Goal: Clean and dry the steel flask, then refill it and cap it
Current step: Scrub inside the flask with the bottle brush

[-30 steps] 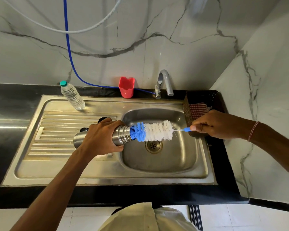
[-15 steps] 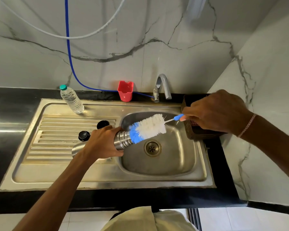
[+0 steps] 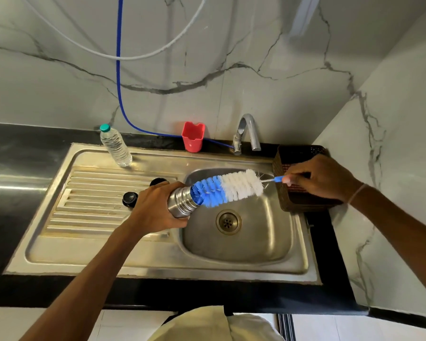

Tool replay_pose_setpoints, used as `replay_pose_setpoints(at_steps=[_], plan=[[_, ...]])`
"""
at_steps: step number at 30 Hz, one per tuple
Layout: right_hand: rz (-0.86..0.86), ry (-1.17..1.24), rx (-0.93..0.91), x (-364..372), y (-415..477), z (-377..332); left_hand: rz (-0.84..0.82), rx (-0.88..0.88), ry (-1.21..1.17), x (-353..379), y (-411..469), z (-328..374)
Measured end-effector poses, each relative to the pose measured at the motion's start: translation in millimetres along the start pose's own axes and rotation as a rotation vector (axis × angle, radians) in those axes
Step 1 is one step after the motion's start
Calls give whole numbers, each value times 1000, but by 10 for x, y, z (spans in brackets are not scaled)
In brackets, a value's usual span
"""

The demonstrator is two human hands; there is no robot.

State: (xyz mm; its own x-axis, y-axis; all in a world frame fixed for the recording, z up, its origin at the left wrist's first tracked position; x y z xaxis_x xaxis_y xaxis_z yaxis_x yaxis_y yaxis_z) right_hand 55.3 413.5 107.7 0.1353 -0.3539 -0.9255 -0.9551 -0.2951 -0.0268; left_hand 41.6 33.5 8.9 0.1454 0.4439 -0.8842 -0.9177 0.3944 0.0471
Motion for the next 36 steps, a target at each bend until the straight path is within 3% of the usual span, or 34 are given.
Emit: replay_pose_setpoints(at_steps=[4,8,16,20,23,29,33,36], plan=[[-122,-17,38,-203,357,-10,-69,79,87,71,49,68],[-108,-203,-14,-431,732,-97,-105,135,90,147,77,208],[245,-620,-346,-544,583,-850,-49,-69,14,216,83,1],[426,-518,-513,-441,69,-830,34,-103,2,-6,41,-164],[374,-332,-401,-141,-101,-489,88,-83,-13,-173,22,-186],[89,342,130,256,13,97,69,-12,-79,-235,-2,-120],[-114,471,158,290,163,142,74,61,-82,-255,-25,-28],[-185,430,237,87,342,153,25,101,-28,-181,-35,41]])
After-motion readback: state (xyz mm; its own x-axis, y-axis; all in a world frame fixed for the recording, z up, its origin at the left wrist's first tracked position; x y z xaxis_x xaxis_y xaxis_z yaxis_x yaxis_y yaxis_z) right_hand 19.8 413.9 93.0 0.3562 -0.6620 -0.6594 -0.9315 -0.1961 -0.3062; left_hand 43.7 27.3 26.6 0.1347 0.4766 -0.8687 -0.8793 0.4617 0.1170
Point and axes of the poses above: each hand's wrist, its own y-axis towards the middle knuckle, its own x-axis out of the palm, z = x × y, the point moved 4 cm from there along y, towards the middle knuckle, and after that the axes turned 5 degrees about y, right-handed, at the moved point
